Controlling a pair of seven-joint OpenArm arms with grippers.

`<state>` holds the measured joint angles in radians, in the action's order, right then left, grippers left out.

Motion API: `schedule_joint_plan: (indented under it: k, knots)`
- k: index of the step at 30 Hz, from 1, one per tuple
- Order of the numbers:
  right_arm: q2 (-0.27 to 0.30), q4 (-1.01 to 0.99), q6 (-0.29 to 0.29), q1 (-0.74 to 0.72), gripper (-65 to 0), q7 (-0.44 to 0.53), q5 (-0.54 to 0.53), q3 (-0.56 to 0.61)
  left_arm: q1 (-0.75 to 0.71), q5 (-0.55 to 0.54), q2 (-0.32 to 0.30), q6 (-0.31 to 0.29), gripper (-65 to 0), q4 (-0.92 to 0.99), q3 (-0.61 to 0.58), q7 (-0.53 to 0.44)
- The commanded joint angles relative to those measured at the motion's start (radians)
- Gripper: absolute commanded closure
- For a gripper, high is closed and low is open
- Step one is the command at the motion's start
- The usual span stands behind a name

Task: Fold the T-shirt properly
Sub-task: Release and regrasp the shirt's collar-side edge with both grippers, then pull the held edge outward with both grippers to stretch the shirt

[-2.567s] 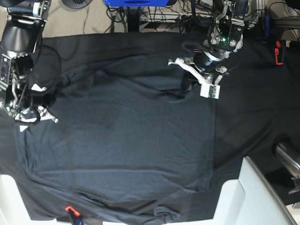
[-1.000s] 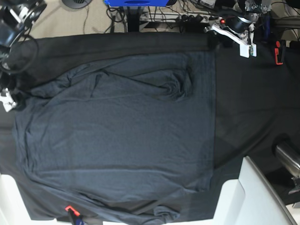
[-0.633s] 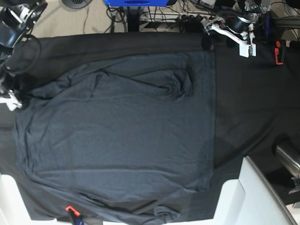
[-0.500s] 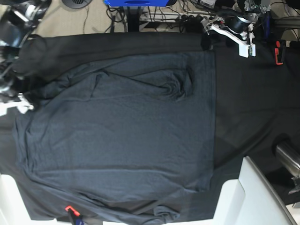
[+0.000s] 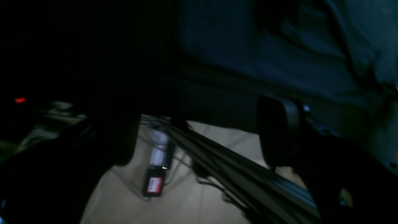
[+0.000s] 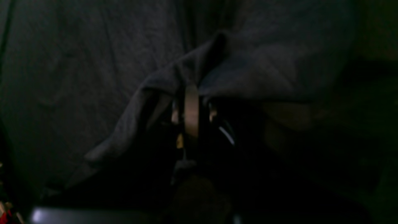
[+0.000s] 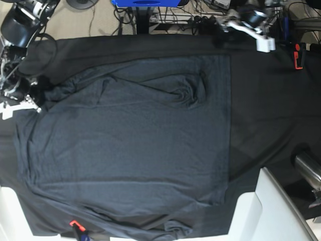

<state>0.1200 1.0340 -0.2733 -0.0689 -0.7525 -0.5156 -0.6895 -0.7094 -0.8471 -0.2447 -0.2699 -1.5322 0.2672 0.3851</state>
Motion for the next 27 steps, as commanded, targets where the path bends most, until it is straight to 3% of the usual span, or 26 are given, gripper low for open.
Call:
schedule_joint_plan:
  k: [1, 6, 18, 27]
  knots:
    - [0.011, 0.01, -0.007, -0.013, -4.1, -0.009, -0.002, 0.001, -0.011, -0.014, -0.009, -0.018, -56.4, -0.008, 0.014, -0.011]
    - [0.011, -0.016, -0.007, -0.012, -0.8, -0.009, -0.002, 0.001, -0.006, -0.014, -0.008, -0.018, -56.4, -0.008, 0.017, -0.015]
    - [0.01, -0.016, -0.007, 0.013, -0.6, -0.009, -0.002, 0.003, 0.067, -0.011, -0.006, -0.018, -55.6, 0.029, 0.008, -0.011]
    - [0.01, -0.016, -0.007, 0.017, -0.5, -0.011, -0.002, 0.004, 0.129, 0.136, 0.071, -0.018, -55.6, 0.071, 0.008, -0.011]
